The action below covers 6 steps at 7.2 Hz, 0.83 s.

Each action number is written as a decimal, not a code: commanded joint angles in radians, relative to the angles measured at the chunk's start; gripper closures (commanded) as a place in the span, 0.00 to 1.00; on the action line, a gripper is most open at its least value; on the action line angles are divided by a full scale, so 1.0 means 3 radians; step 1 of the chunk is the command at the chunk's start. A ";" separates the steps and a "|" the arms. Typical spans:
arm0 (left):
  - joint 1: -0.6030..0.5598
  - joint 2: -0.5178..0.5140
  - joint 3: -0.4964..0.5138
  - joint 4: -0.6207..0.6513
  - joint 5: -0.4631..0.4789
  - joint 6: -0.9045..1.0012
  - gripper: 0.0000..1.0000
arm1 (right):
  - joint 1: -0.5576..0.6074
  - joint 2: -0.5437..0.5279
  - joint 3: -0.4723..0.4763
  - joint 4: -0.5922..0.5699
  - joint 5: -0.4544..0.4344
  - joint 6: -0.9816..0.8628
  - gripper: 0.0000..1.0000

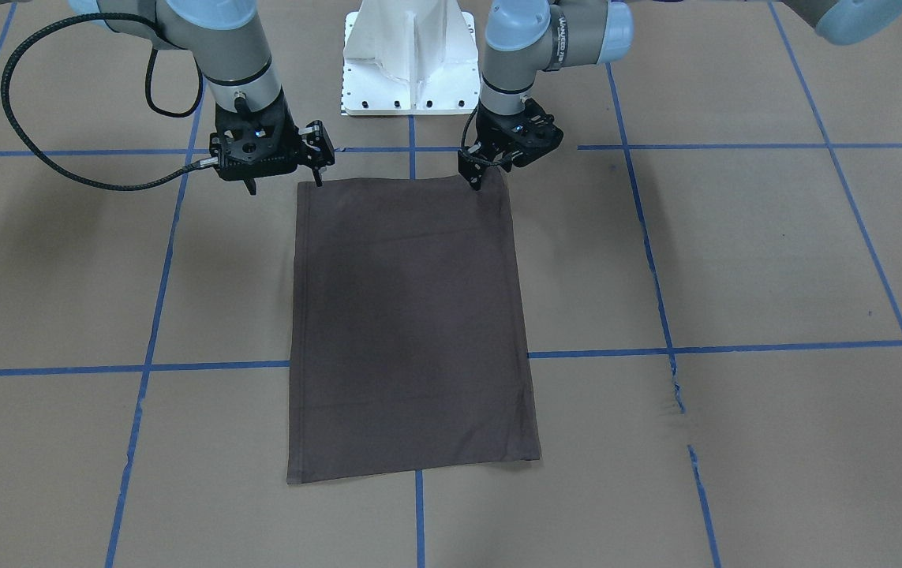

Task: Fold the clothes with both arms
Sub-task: 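Move both grippers down to the shirt's edge nearest the robot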

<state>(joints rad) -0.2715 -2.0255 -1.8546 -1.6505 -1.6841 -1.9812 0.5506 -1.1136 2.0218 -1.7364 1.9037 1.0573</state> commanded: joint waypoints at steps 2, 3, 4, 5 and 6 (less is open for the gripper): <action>0.0000 0.0002 -0.0056 0.0000 0.0030 0.0033 1.00 | 0.0005 -0.0005 0.0010 0.0000 0.0005 0.0004 0.00; 0.0005 -0.0008 -0.0102 0.0000 0.0030 0.0039 1.00 | 0.0005 -0.0005 0.0010 0.0000 0.0005 0.0004 0.00; -0.0005 0.0002 -0.0229 0.0005 0.0020 0.0049 1.00 | 0.0005 0.0000 0.0020 0.0000 0.0005 0.0009 0.00; -0.0010 0.0022 -0.0306 0.0010 0.0020 0.0049 1.00 | -0.0005 0.0000 0.0025 0.0005 0.0000 0.0196 0.00; -0.0010 0.0023 -0.0302 0.0010 0.0025 0.0059 1.00 | -0.0035 -0.0005 0.0026 0.0005 -0.0005 0.0517 0.00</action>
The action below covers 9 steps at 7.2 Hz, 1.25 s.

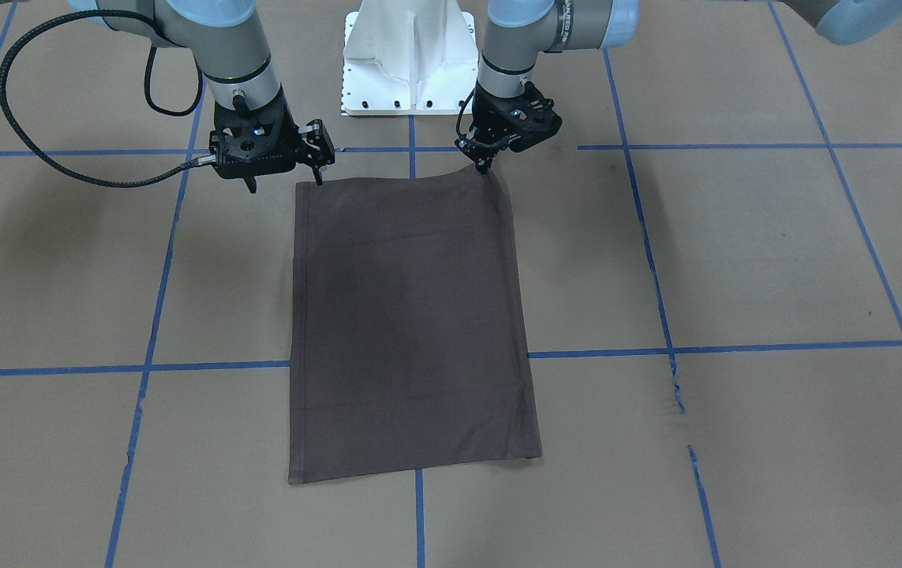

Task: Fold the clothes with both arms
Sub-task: 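Move both grippers down to the shirt's edge nearest the robot, then grasp the near corners of the shirt with both grippers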

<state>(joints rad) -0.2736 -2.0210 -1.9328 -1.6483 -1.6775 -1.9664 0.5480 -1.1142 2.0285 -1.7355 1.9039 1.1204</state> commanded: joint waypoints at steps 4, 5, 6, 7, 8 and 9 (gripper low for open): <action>-0.0003 0.0003 -0.0046 0.0003 0.0008 0.0015 1.00 | -0.0726 0.0012 -0.0440 0.0768 -0.0596 0.2704 0.00; -0.0003 -0.0003 -0.0046 0.0003 0.0003 0.0015 1.00 | -0.0773 0.0088 -0.0634 0.0779 -0.0675 0.3027 0.00; -0.0008 -0.0003 -0.0046 0.0003 0.0008 0.0015 1.00 | -0.0778 0.0165 -0.0747 0.0744 -0.0686 0.3172 0.00; -0.0013 -0.0003 -0.0046 0.0003 0.0008 0.0015 1.00 | -0.0773 0.0160 -0.0738 0.0708 -0.0681 0.3259 0.00; -0.0013 -0.0003 -0.0051 0.0003 0.0008 0.0015 1.00 | -0.0784 0.0170 -0.0743 0.0627 -0.0671 0.3301 0.00; -0.0013 -0.0008 -0.0056 0.0003 0.0008 0.0015 1.00 | -0.0814 0.0160 -0.0749 0.0616 -0.0670 0.3301 0.00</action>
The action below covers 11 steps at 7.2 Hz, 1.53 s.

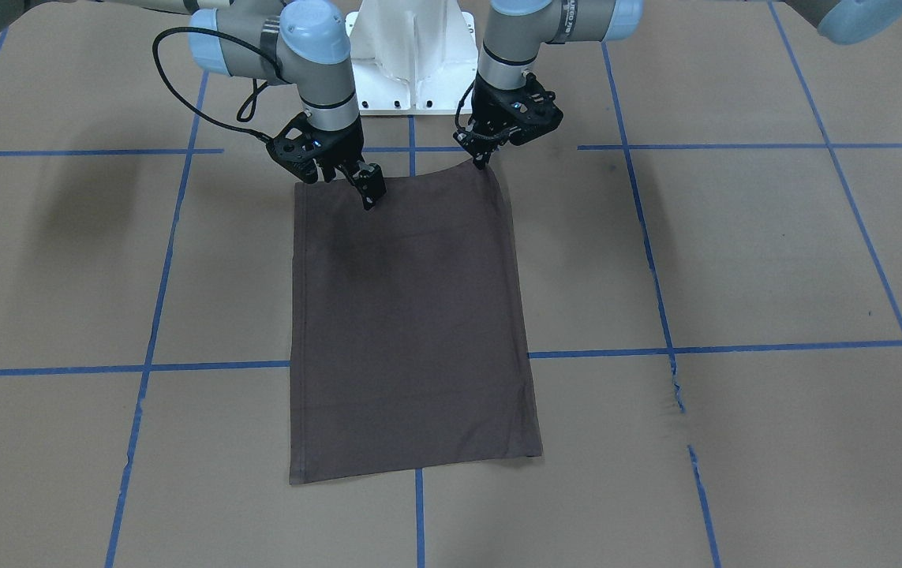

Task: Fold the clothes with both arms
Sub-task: 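Grasp the near corners of the shirt with both grippers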

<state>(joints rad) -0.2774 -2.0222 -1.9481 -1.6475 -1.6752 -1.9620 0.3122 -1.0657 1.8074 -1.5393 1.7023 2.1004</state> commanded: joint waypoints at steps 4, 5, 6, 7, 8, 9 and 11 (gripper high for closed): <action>-0.0031 -0.0004 -0.0005 0.0000 0.0000 0.0000 1.00 | -0.0120 -0.0022 -0.0032 -0.0095 -0.0009 0.0040 0.00; -0.0032 -0.0004 -0.0005 0.0000 0.0000 0.0000 1.00 | -0.0145 -0.0032 -0.0037 -0.0095 -0.0009 0.0040 0.00; -0.0042 -0.0004 -0.0005 0.0000 0.0000 0.0000 1.00 | -0.0156 -0.0042 -0.0047 -0.0095 -0.0014 0.0040 0.00; -0.0047 -0.0004 -0.0005 0.0000 0.0000 0.0000 1.00 | -0.0171 -0.0047 -0.0052 -0.0100 -0.0014 0.0040 0.00; -0.0052 -0.0004 -0.0005 0.0000 0.0000 0.0000 1.00 | -0.0187 -0.0057 -0.0052 -0.0100 -0.0014 0.0040 0.00; -0.0052 -0.0004 -0.0005 0.0000 0.0000 0.0000 1.00 | -0.0187 -0.0068 -0.0052 -0.0100 -0.0014 0.0040 0.01; -0.0052 0.0001 -0.0005 0.0000 0.0000 0.0000 1.00 | -0.0187 -0.0058 -0.0042 -0.0100 -0.0009 0.0034 0.75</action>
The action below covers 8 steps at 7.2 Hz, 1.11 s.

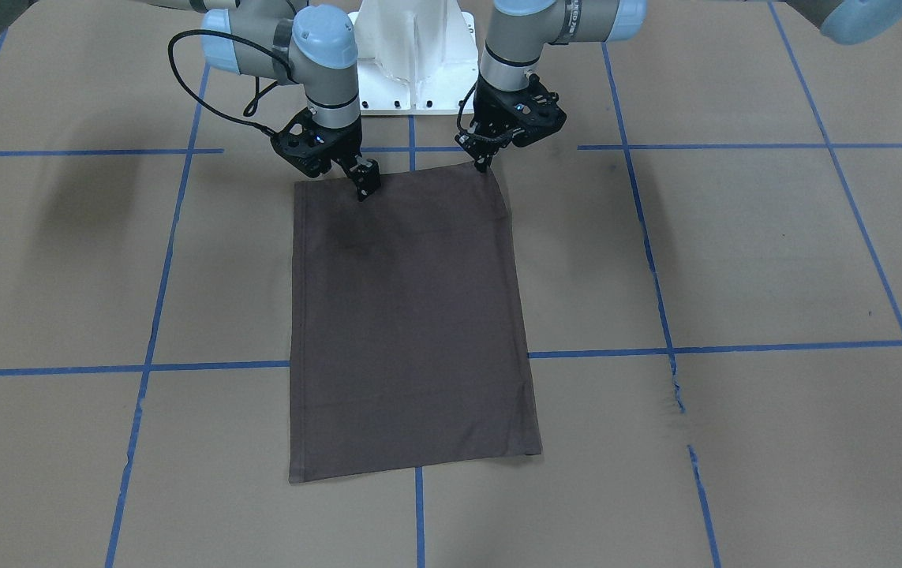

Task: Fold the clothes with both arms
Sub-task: 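Grasp the near corners of the shirt with both grippers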

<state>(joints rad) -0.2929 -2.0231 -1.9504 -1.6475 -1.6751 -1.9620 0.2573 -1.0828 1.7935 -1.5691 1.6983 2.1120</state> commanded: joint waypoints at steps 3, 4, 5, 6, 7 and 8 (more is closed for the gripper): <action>-0.0011 0.0004 0.0002 0.0000 0.0000 0.0000 1.00 | 0.0001 0.0009 0.0035 -0.0031 0.0010 -0.0014 1.00; -0.0011 0.0004 0.0002 0.0000 0.0000 0.0000 1.00 | 0.0007 0.0025 0.0035 -0.0036 0.0010 -0.0014 1.00; -0.0016 0.0004 0.0002 0.0000 0.0000 0.0000 1.00 | 0.0027 0.0035 0.0040 -0.0036 0.0010 -0.0019 1.00; -0.0011 0.0004 0.0002 0.0000 0.0000 0.0000 1.00 | 0.0042 0.0040 0.0065 -0.0036 0.0010 -0.0025 1.00; -0.0011 0.0004 0.0002 0.0000 0.0000 0.0000 1.00 | 0.0047 0.0040 0.0081 -0.0031 0.0000 -0.0025 1.00; -0.0011 0.0004 0.0007 0.0000 0.0000 0.0000 1.00 | 0.0073 0.0060 0.0106 -0.0031 -0.0001 -0.0025 1.00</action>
<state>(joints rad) -0.2963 -2.0218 -1.9493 -1.6475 -1.6751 -1.9620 0.2719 -1.0696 1.8170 -1.5789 1.6992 2.1049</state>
